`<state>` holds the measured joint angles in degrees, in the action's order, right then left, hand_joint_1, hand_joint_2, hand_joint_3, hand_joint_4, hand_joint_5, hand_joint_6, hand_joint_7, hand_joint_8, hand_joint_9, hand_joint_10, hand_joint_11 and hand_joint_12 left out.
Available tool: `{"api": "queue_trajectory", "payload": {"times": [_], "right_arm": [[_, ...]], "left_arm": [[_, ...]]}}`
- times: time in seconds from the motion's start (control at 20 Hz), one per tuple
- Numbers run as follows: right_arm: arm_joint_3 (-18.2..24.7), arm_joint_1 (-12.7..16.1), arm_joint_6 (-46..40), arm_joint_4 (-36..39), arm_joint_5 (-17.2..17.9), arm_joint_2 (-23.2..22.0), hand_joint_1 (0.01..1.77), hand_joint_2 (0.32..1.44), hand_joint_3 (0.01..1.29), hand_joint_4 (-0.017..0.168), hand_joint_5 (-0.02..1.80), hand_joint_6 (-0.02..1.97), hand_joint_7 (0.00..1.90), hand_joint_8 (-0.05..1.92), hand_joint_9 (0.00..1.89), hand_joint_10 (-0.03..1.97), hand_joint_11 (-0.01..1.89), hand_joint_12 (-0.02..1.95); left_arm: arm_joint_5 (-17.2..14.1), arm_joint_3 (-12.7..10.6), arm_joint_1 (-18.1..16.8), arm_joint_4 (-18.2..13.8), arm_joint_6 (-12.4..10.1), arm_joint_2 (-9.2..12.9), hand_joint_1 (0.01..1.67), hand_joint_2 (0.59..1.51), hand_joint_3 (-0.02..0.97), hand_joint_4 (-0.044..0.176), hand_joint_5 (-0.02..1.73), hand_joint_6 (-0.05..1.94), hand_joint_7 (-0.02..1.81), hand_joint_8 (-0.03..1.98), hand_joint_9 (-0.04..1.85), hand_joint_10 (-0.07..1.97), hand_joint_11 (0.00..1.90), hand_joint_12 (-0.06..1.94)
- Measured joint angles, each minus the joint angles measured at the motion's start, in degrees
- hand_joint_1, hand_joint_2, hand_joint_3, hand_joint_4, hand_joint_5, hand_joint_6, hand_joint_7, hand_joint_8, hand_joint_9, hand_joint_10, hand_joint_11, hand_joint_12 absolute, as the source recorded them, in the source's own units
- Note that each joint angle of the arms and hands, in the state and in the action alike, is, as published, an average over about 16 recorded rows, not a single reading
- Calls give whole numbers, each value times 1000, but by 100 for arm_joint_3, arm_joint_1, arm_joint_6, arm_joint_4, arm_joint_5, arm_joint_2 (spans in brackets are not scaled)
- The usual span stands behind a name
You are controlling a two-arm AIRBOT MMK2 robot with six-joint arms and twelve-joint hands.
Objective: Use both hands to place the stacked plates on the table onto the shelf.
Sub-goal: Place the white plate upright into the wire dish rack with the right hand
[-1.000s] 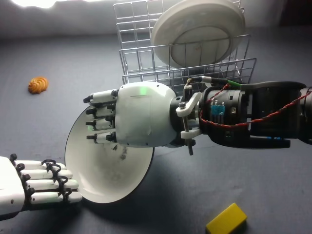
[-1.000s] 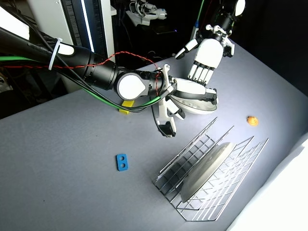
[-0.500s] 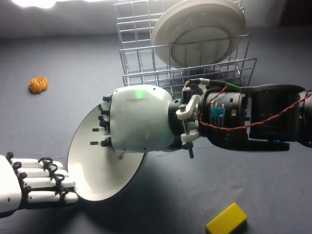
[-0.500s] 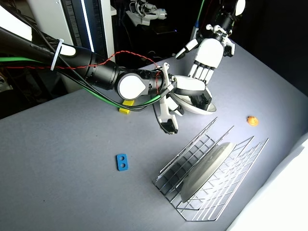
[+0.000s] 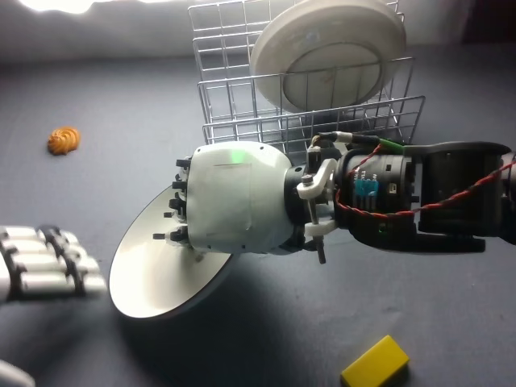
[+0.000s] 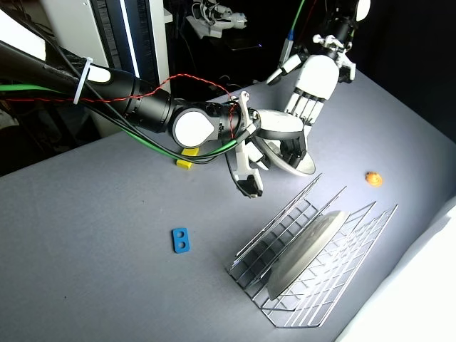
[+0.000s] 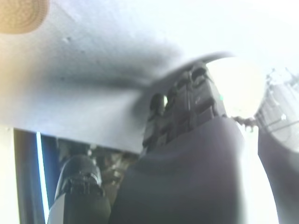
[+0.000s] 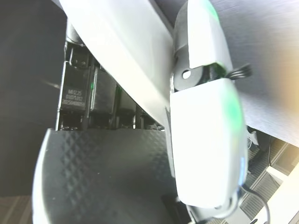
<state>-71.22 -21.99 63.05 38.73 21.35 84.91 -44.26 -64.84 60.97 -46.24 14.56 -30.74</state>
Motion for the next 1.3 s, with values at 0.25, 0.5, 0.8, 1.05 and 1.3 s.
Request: {"api": "queue_trajectory", "payload": {"times": [0.25,0.5,0.8,1.05,1.3], "right_arm": [[277,-12,0,-52,-28,-250,1236,959,15,-11,774,512,975,775,1166,527,956,982],[791,19,31,-215,-59,-730,1218,961,15,-9,810,619,1029,795,1247,251,950,960],[1575,129,156,-614,-88,-1516,1209,976,15,-4,866,843,1067,828,1305,91,945,947],[2109,319,282,-938,-109,-2113,1209,989,15,2,900,998,1067,864,1300,66,931,963],[2399,613,428,-1271,-83,-2545,1208,1000,15,6,910,1086,1051,910,1289,56,914,993]], "left_arm": [[-158,-391,-23,380,-1,2,16,1101,19,4,15,6,14,-6,22,2,13,1],[-241,-773,-48,673,-2,0,15,1099,19,4,15,-5,17,-4,23,2,13,2],[-269,-1138,-83,826,-3,-9,15,1092,19,5,19,-6,14,-4,23,2,13,1],[-280,-1371,-110,867,-3,-17,15,1088,19,4,22,-6,12,-4,22,2,13,-1],[-309,-1500,-197,800,-3,-22,16,1085,19,3,20,-6,13,-4,21,2,13,-2]]}}
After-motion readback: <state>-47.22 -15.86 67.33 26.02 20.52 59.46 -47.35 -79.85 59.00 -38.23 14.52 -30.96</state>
